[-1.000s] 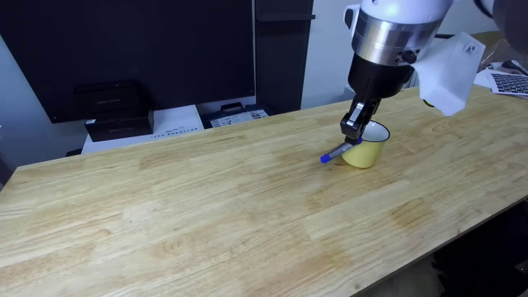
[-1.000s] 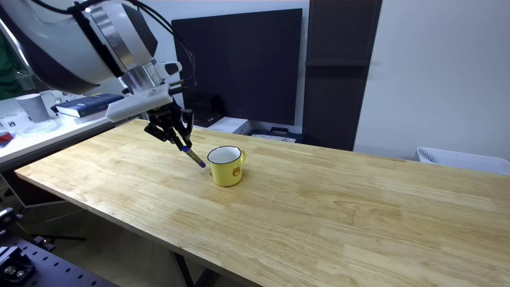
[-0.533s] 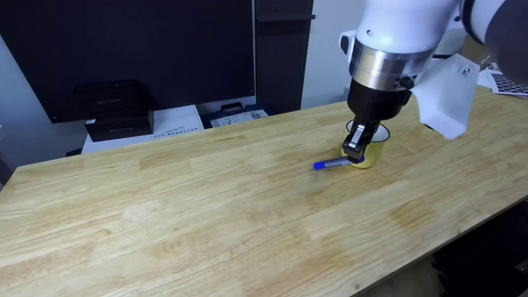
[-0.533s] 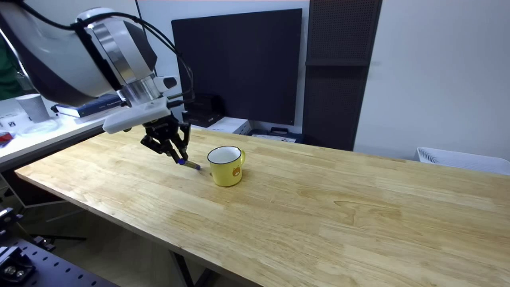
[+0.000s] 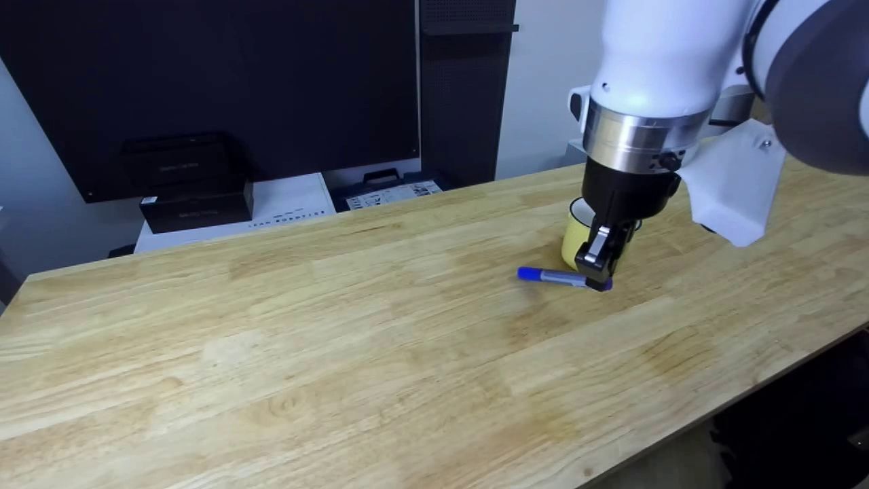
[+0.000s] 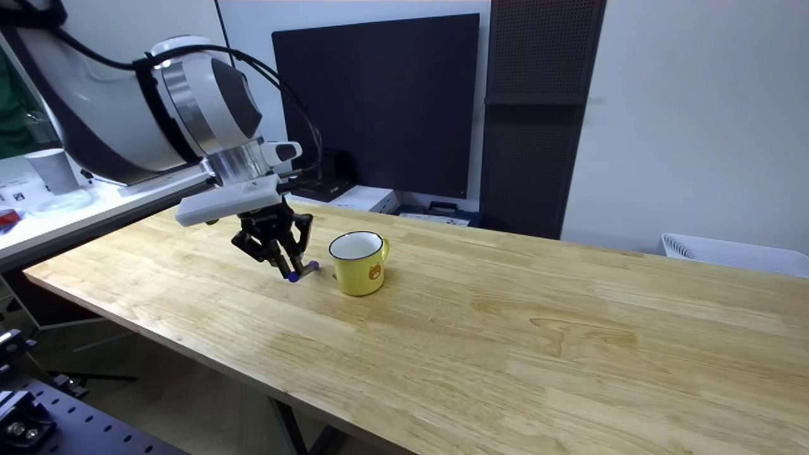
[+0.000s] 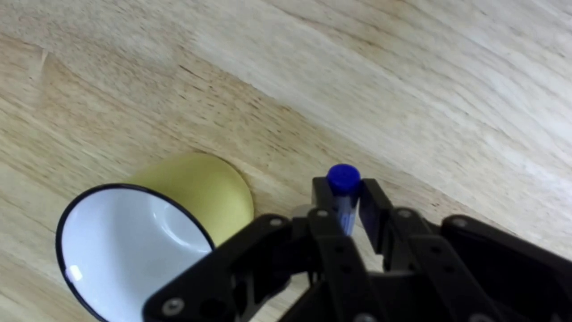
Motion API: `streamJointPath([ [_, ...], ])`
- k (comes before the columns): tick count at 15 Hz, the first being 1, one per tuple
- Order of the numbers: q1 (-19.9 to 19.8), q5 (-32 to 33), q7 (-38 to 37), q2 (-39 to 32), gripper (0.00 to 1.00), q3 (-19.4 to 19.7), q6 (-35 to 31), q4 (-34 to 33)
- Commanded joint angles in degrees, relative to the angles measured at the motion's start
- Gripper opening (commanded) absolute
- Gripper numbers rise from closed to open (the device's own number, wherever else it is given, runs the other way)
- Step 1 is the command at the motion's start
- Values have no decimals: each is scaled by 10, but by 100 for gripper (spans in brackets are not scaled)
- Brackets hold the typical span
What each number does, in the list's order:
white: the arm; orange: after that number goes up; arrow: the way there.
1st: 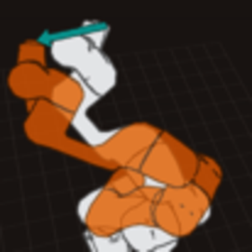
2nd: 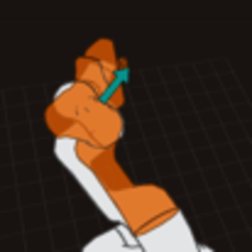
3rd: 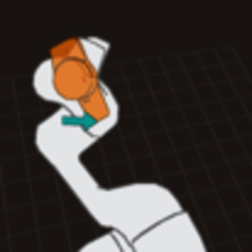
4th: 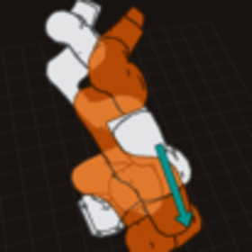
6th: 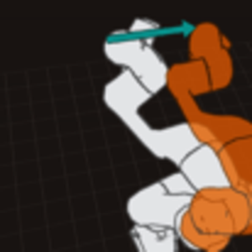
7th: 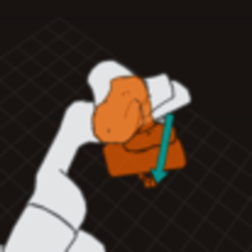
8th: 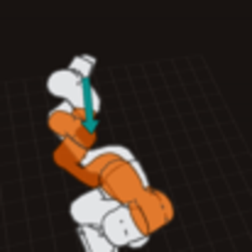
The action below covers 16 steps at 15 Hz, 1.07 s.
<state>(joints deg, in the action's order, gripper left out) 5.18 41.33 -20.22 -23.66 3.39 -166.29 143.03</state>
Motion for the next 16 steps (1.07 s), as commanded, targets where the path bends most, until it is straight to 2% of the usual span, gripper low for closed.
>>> streamJointPath([
  [1, -42, -55, 48, -19, 5, -29, 23, -25],
  [2, -50, -70, 62, -22, 5, -36, 31, -30],
  [3, -58, -83, 74, -24, 47, -42, 41, -35],
  [4, -31, -129, 107, -25, 47, -19, 42, -36],
  [10, -24, -228, 179, -12, 86, -17, 80, -46],
  [12, -32, -270, 191, 6, 98, -31, 123, -45],
  [16, -27, -325, 176, 49, 100, -33, 237, -46],
])
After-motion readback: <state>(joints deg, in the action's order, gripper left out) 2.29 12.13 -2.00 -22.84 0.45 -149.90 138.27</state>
